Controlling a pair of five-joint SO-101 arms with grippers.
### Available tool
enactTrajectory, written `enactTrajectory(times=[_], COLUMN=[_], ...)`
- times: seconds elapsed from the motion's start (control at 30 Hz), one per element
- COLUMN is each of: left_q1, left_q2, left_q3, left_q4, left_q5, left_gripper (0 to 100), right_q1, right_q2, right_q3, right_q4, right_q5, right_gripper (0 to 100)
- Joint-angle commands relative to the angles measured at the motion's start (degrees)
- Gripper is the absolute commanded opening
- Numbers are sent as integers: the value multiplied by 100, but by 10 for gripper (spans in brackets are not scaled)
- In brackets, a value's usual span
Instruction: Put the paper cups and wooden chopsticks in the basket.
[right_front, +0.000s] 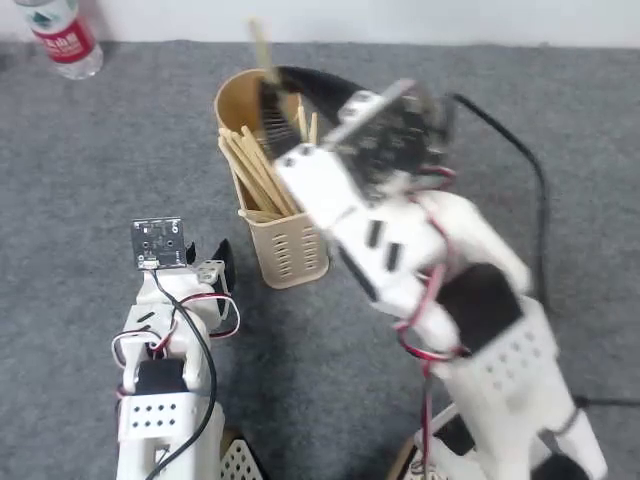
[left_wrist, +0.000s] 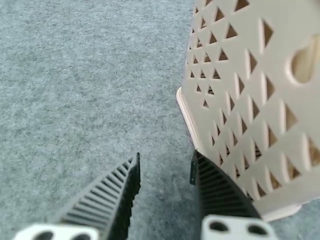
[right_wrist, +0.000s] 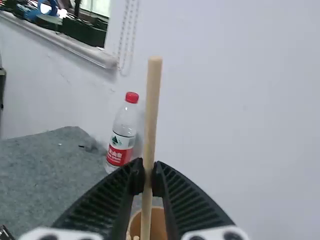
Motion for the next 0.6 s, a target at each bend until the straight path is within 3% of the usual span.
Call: enactTrajectory(times=[0.0, 0.4, 0.47, 0.57], left_q1=[26, 26, 26, 26], left_q2=[-62, -62, -62, -62], left_q3=[-75, -66, -66, -66], left_q4=[9, -132, -132, -132], left_q5=[-53, -53, -53, -53], left_gripper=[173, 173, 173, 173], right_q1=[-110, -75, -92, -92], right_q2=[374, 532, 444, 330], right_q3=[-360, 519, 536, 536], right_q4=[-435, -752, -734, -620], right_q5=[-62, -334, -334, -352], right_gripper=[7, 12, 61, 214])
